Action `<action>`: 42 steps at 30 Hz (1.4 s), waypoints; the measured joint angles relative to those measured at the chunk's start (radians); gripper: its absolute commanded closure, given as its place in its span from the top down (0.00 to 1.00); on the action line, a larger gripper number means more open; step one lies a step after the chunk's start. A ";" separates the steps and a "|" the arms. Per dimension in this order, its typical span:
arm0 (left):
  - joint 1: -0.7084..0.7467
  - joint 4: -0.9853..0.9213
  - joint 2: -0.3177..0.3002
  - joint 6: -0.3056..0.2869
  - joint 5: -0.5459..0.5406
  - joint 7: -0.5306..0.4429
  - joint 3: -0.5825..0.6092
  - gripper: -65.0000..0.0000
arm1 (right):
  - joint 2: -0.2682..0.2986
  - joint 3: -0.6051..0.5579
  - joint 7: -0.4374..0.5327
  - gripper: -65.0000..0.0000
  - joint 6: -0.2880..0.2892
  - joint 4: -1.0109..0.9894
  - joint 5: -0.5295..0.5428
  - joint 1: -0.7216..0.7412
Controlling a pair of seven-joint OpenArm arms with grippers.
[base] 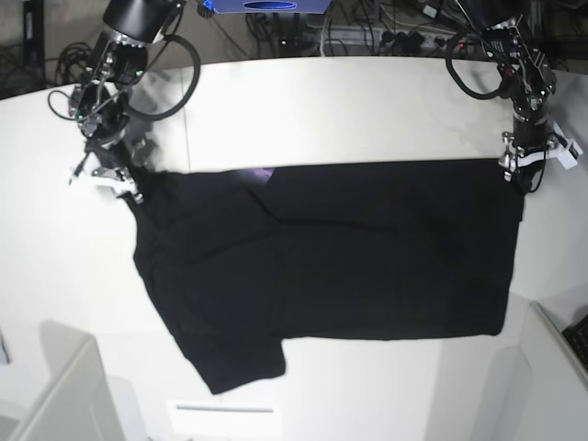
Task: Fold the T-shirt properly
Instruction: 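Drag the held edge further toward the robot, smoothing the shirt flat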
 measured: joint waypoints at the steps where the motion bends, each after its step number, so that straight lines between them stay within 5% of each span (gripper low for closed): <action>1: 0.000 -0.002 0.000 0.003 0.000 0.005 0.000 0.38 | 0.000 0.000 -0.005 0.26 0.029 -0.002 -0.008 0.000; 6: 0.000 -0.005 0.002 0.006 0.000 0.026 0.000 0.00 | 0.000 0.000 -0.031 0.00 0.100 -0.011 -0.021 -0.008; 14: 0.062 0.022 -0.091 0.010 -0.007 0.023 0.134 0.00 | 0.027 0.004 -0.049 0.00 0.103 -0.011 -0.020 -0.010; 42: 0.440 0.267 -0.097 0.009 -0.005 0.037 0.142 0.00 | 0.044 0.004 -0.065 0.00 0.095 0.273 -0.030 -0.345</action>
